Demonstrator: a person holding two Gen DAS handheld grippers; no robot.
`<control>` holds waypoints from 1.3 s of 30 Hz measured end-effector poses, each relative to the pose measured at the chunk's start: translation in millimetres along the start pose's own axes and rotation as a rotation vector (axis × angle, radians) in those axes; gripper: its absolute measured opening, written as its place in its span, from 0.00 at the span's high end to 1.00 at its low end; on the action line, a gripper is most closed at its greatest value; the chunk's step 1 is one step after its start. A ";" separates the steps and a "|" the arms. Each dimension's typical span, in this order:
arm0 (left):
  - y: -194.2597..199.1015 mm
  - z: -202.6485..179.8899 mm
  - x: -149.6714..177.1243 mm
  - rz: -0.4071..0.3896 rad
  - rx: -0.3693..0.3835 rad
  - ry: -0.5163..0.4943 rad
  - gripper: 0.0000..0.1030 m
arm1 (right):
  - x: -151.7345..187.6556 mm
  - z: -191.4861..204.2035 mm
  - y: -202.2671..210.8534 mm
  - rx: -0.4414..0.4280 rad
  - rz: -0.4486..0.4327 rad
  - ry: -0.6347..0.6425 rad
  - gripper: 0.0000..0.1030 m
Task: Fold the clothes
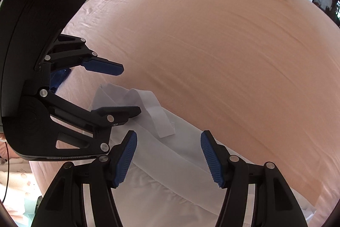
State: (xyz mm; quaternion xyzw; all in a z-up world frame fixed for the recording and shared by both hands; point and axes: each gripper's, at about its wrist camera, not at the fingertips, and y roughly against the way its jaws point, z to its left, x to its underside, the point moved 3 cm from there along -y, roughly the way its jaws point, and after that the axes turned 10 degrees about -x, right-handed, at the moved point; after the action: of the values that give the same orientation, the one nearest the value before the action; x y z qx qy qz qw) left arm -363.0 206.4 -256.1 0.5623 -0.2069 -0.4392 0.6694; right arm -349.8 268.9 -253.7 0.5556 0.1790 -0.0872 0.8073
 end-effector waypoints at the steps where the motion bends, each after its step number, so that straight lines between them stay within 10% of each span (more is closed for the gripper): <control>1: -1.1 0.5 0.0 -0.002 -0.001 0.004 0.46 | -0.3 0.1 -2.4 0.004 0.000 0.008 0.40; 11: -9.3 15.6 -3.8 -0.031 0.086 0.163 0.48 | -5.5 -8.0 -21.8 0.019 -0.036 -0.006 0.41; 16: -9.9 18.7 -1.5 -0.038 0.143 0.268 0.50 | -9.4 -14.6 -21.1 -0.001 -0.077 -0.049 0.74; 22: -1.4 22.1 6.8 -0.053 0.259 0.344 0.75 | -13.0 -14.4 -13.4 -0.012 -0.101 -0.058 0.91; 39: 38.4 42.5 42.8 -0.107 0.341 0.241 0.86 | -10.0 12.4 36.1 -0.174 -0.136 -0.074 0.94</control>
State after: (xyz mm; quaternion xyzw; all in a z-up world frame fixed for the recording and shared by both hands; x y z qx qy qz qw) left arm -359.5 146.2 -217.5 0.7261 -0.1668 -0.3623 0.5602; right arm -344.4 270.1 -214.7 0.4663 0.1933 -0.1462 0.8508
